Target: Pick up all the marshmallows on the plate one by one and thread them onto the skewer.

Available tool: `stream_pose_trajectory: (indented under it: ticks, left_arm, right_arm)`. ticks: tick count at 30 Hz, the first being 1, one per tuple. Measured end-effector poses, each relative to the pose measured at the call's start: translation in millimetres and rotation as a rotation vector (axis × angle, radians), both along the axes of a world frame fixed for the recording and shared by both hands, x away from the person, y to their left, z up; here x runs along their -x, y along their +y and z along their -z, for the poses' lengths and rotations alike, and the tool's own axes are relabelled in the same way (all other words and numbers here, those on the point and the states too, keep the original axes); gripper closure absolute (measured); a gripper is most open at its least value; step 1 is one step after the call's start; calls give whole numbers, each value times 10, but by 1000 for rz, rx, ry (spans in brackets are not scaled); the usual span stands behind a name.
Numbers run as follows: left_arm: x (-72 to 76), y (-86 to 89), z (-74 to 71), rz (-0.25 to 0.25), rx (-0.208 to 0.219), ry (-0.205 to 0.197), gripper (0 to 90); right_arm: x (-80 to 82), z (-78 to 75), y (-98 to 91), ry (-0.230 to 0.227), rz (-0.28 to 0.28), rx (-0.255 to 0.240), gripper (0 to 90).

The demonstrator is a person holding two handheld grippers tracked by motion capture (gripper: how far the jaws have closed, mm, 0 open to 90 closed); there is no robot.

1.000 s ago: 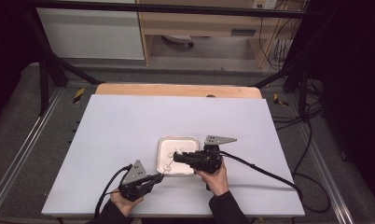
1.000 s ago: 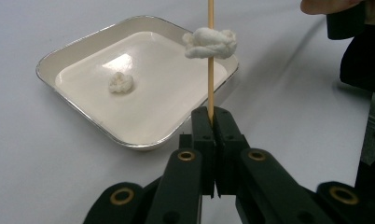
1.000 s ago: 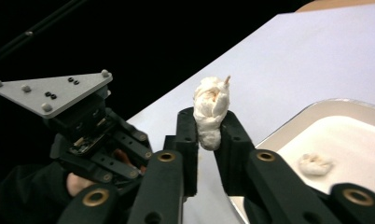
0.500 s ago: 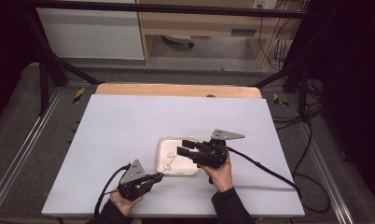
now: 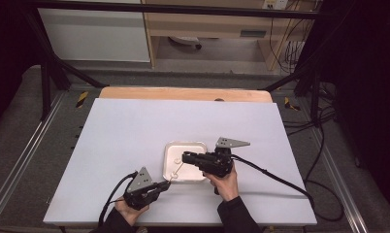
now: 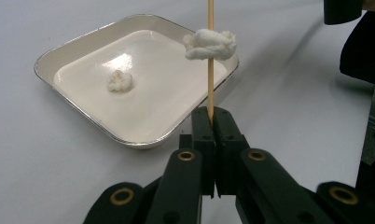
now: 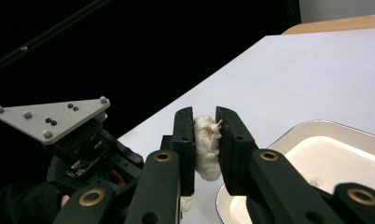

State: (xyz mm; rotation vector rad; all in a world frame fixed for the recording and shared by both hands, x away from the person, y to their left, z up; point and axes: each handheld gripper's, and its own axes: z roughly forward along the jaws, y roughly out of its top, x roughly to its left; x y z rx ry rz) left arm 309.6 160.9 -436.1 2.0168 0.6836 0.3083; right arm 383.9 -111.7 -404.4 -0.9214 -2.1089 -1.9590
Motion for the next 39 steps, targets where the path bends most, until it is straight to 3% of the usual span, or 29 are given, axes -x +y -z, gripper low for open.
stream_pose_trajectory:
  ticks: [24, 25, 26, 27, 28, 31, 34, 36, 37, 39]
  left_arm:
    - [5, -42, 22, 7, -8, 15, 887]
    - [11, -30, 3, 13, 36, -3, 887]
    - [12, -32, -57, 7, 76, -7, 887]
    - [11, -59, -104, -3, 47, -31, 887]
    - [23, -86, -103, -15, 10, -63, 887]
    - [-8, -62, -37, -17, 31, -17, 885]
    - [-7, -53, -49, -13, 40, -19, 886]
    - [-10, -52, -45, -14, 36, -14, 886]
    - [-13, -48, -37, -19, 28, -11, 886]
    - [-25, -22, -28, -19, 35, -6, 886]
  right_arm:
    - [90, 107, 49, -4, -10, -15, 795]
    - [91, 113, 53, -1, -14, -16, 795]
    - [88, 141, 84, 31, -54, 17, 792]
    - [104, 214, 149, 44, -76, 51, 786]
    - [124, 282, 201, 54, -88, 47, 785]
    - [113, 332, 251, 57, -90, 54, 782]
    - [113, 330, 251, 56, -88, 56, 772]
    - [110, 310, 239, 47, -84, 58, 743]
    - [107, 295, 229, 37, -74, 64, 646]
    - [106, 253, 212, 26, -58, 66, 566]
